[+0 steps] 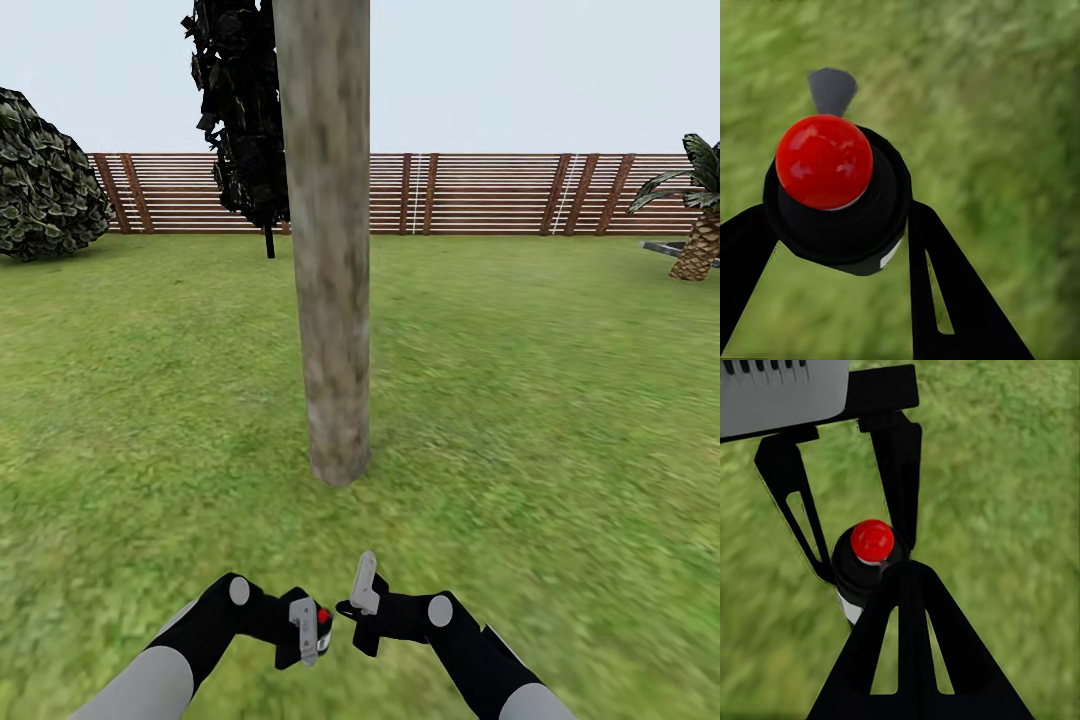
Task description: In the garden, pick up the pesticide atomizer on the floor and spray pesticide onto both trees until each tree trunk is fully covered.
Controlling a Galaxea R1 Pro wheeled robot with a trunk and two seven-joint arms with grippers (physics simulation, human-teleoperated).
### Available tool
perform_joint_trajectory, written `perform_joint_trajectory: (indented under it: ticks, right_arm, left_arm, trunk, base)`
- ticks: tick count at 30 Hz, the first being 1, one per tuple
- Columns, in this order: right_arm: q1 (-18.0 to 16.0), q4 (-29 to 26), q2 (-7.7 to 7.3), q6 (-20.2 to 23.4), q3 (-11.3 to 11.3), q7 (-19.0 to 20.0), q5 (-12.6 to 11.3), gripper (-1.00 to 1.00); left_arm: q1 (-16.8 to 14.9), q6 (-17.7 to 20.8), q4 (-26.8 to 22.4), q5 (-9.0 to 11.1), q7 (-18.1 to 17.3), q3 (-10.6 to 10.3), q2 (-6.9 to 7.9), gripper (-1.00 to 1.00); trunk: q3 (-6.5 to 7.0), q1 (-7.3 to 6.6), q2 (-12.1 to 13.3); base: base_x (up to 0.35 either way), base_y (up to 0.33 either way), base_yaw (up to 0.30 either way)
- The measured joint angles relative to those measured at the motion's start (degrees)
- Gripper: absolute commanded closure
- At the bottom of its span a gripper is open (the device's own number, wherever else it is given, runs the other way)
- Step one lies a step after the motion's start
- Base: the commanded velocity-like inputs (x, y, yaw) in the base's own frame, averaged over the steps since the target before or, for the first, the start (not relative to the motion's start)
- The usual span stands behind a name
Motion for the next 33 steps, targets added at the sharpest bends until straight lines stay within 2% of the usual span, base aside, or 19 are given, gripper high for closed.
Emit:
perform_joint_trajectory:
  ticks: [5,12,20,33]
  right_arm:
    - [0.0,0.0,0.0,0.0,0.0,0.0,0.0,1.0]
    - [0.0,0.0,0.0,0.0,0.0,0.0,0.0,1.0]
    - [0.0,0.0,0.0,0.0,0.0,0.0,0.0,1.0]
    - [0.0,0.1,0.0,0.0,0.0,0.0,0.0,1.0]
  left_arm:
    - [0.0,-0.1,0.0,0.1,1.3,0.0,0.0,1.0]
    - [0.0,-0.2,0.0,0.3,1.3,0.1,0.0,1.0]
    - [0.1,-0.3,0.0,2.7,0.9,0.0,-0.13,1.0]
    - [0.1,-0.5,0.2,2.9,0.8,0.0,-0.51,1.0]
  trunk:
    - [0.0,0.0,0.0]
    - [0.0,0.0,0.0]
    - [0.0,0.0,0.0]
    - [0.0,0.0,0.0]
  base:
    - [0.0,0.0,0.0]
    - [0.0,0.0,0.0]
    - [0.0,0.0,0.0]
    - [0.0,0.0,0.0]
